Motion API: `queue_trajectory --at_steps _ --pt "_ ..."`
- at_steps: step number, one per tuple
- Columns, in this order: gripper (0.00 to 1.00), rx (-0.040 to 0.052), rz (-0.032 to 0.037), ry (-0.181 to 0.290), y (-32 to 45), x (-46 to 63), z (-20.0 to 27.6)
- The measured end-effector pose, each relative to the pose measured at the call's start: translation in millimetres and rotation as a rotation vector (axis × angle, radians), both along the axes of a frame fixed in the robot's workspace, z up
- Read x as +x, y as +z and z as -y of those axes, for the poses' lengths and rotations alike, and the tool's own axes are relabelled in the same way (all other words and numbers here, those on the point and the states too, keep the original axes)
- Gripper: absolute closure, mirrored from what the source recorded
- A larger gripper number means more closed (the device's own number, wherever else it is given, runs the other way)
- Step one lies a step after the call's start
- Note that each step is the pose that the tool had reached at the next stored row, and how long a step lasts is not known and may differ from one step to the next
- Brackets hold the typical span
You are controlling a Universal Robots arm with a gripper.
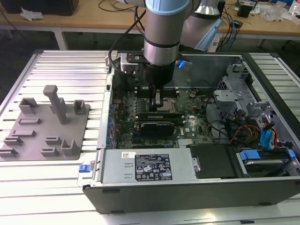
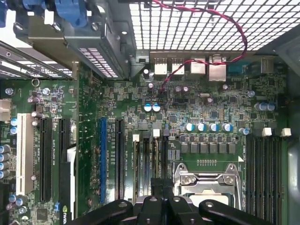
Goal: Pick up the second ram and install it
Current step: 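Press down the second ram until it locks into place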
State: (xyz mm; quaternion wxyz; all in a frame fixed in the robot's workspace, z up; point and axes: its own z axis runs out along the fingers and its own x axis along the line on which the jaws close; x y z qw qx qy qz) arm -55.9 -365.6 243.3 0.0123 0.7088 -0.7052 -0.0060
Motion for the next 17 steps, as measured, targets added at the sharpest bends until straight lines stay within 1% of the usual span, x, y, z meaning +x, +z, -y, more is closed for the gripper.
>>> queue_trajectory --at_steps 6,10,17 --pt "0.92 0.0001 0.0001 0.0 -2.8 -1.0 0.0" --pt "0.92 -0.0001 -0.0001 0.0 -8.1 -1.3 0.0" --pt "0.92 -0.0004 -0.0002 0.0 -12.0 -1.3 0.1"
